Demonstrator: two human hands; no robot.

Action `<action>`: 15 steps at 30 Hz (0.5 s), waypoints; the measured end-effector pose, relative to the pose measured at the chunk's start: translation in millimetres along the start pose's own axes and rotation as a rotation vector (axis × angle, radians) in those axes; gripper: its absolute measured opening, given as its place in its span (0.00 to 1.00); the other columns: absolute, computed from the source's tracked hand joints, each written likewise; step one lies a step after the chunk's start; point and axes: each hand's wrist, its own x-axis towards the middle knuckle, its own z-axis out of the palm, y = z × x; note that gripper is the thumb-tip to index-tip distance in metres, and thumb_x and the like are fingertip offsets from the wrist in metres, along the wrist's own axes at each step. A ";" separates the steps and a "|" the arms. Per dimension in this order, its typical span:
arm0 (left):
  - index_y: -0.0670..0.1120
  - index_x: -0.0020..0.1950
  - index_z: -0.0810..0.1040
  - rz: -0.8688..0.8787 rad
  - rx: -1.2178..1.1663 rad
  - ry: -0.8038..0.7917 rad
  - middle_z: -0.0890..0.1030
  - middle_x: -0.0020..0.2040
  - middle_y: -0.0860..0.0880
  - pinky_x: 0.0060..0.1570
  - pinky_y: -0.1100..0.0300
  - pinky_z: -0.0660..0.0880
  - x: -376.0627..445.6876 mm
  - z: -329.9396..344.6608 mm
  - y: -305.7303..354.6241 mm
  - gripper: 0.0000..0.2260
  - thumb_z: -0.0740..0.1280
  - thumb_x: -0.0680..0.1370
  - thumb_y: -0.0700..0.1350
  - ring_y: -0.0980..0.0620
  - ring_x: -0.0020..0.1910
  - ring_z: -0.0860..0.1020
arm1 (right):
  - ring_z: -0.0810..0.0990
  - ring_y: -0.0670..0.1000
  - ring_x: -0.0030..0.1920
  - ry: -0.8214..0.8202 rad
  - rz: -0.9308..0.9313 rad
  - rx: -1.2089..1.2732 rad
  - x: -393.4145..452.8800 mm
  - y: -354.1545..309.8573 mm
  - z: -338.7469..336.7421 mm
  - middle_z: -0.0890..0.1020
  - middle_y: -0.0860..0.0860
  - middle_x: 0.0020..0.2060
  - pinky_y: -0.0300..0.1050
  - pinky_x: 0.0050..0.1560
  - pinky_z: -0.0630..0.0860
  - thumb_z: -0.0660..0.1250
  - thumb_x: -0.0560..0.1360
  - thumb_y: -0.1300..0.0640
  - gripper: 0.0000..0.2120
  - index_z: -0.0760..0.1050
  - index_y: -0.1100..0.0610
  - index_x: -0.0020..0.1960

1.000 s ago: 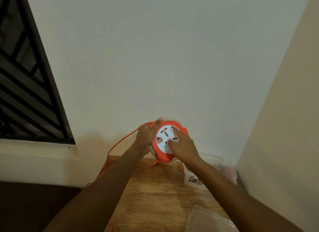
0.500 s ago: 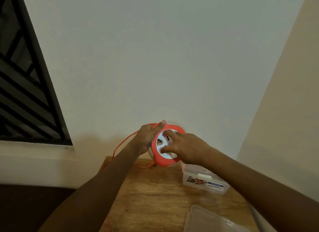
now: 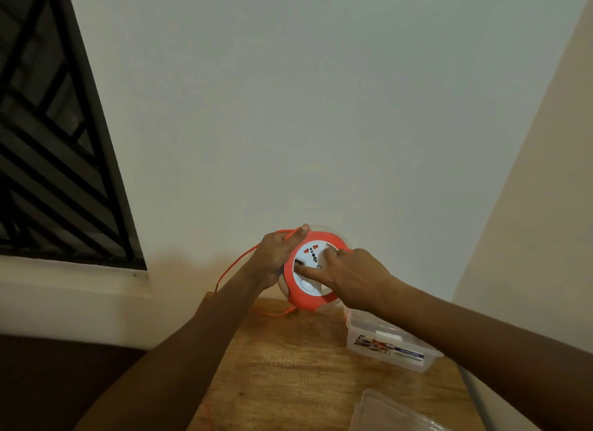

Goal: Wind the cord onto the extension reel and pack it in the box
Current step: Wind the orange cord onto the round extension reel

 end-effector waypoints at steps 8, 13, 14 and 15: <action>0.47 0.56 0.85 0.020 0.009 0.073 0.90 0.49 0.46 0.42 0.52 0.86 -1.5 3.6 -3.9 0.16 0.68 0.81 0.58 0.43 0.44 0.89 | 0.79 0.61 0.60 0.024 -0.023 -0.076 19.1 1.7 2.5 0.76 0.59 0.66 0.58 0.59 0.76 0.75 0.71 0.47 0.41 0.58 0.51 0.77; 0.46 0.58 0.85 0.096 -0.081 0.136 0.90 0.50 0.46 0.44 0.49 0.86 1.1 7.1 -0.5 0.16 0.70 0.80 0.57 0.42 0.47 0.89 | 0.82 0.58 0.55 0.190 0.452 0.304 20.7 -6.3 10.9 0.80 0.53 0.62 0.52 0.53 0.79 0.64 0.75 0.38 0.33 0.60 0.46 0.76; 0.46 0.58 0.85 0.106 -0.112 0.172 0.89 0.51 0.46 0.47 0.48 0.86 1.9 12.2 -0.7 0.16 0.70 0.80 0.57 0.43 0.48 0.89 | 0.81 0.56 0.57 0.268 0.666 0.587 22.9 -10.9 10.5 0.80 0.51 0.63 0.51 0.53 0.78 0.63 0.75 0.36 0.31 0.65 0.45 0.74; 0.49 0.56 0.85 0.110 -0.121 0.221 0.89 0.50 0.47 0.47 0.48 0.86 2.1 17.6 -1.7 0.14 0.70 0.80 0.58 0.44 0.47 0.89 | 0.80 0.55 0.59 0.331 0.870 0.958 27.0 -15.6 10.8 0.79 0.50 0.64 0.50 0.53 0.79 0.64 0.75 0.37 0.29 0.69 0.46 0.72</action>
